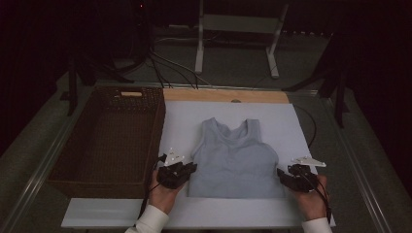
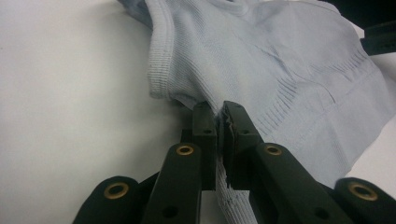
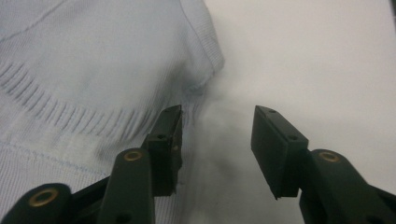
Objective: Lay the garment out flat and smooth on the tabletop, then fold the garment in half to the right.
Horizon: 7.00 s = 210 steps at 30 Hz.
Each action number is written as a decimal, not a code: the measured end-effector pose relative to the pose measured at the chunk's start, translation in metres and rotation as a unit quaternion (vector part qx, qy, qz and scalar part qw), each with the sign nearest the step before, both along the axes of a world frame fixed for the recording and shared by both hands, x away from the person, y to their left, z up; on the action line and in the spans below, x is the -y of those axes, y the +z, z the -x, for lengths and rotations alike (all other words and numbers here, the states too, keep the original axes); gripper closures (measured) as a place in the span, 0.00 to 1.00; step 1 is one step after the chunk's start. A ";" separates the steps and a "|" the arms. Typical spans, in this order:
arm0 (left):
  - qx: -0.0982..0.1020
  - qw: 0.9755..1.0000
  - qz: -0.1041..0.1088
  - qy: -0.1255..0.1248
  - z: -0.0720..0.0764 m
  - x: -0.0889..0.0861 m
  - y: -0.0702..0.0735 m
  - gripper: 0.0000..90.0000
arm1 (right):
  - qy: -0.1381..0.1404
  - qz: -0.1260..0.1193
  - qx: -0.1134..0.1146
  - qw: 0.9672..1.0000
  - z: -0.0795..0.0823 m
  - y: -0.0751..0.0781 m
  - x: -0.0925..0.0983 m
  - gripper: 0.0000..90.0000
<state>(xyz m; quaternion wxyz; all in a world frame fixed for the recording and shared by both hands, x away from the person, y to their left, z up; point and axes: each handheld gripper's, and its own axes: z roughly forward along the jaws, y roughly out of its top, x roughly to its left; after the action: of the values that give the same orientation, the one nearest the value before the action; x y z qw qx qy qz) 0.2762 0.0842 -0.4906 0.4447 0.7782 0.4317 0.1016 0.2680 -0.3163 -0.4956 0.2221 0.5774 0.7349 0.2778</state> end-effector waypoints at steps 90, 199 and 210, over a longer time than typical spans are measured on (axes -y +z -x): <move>-0.006 1.000 0.017 -0.010 0.003 0.011 -0.007 0.46 | 0.042 -0.040 -0.042 0.997 0.030 0.007 -0.014 0.94; -0.035 0.998 0.046 -0.023 0.004 0.033 -0.019 0.92 | -0.005 -0.100 0.148 0.984 0.036 0.020 0.018 0.16; -0.035 0.999 0.035 -0.013 0.005 0.025 -0.012 0.94 | -0.003 -0.098 0.147 0.984 0.036 0.020 0.018 0.16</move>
<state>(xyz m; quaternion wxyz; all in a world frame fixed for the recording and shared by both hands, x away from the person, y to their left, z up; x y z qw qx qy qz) 0.2711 0.0587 -0.5028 0.4580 0.7708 0.4397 0.0530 0.2324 -0.3343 -0.4761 0.2705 0.5513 0.6621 0.4296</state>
